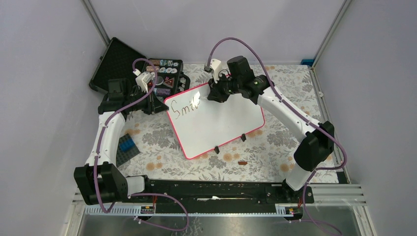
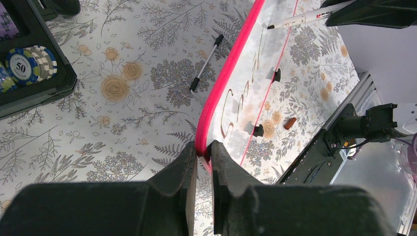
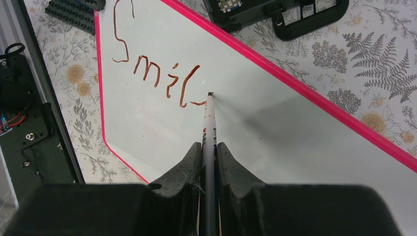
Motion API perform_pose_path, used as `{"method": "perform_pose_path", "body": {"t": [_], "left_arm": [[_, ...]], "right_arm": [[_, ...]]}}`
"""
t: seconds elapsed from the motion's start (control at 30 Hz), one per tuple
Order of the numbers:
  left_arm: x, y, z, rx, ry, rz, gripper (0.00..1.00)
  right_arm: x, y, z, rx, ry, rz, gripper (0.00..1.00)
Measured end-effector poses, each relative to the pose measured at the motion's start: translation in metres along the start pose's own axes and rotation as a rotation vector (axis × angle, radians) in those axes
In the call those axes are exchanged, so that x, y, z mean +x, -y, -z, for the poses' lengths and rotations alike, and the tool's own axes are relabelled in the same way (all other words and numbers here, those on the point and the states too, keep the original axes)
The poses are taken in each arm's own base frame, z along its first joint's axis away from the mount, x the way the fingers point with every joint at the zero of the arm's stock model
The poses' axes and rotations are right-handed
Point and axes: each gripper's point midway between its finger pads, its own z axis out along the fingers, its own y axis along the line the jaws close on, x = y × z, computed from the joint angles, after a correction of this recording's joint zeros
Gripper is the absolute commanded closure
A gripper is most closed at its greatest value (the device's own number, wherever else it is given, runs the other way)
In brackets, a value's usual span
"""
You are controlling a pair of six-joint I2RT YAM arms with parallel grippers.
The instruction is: Write a sentence on the whiteboard
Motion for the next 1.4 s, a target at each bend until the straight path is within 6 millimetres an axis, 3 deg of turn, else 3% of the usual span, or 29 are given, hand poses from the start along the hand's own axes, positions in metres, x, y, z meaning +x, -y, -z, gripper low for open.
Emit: {"method": "perform_pose_path", "body": {"t": [0.63, 1.4], "left_arm": [[0.0, 0.0, 0.0, -0.002, 0.0, 0.0, 1.0], [0.0, -0.001, 0.0, -0.007, -0.002, 0.0, 1.0]], "right_arm": [[0.003, -0.011, -0.008, -0.031, -0.013, 0.007, 1.0], [0.026, -0.015, -0.005, -0.031, -0.047, -0.006, 1.0]]}}
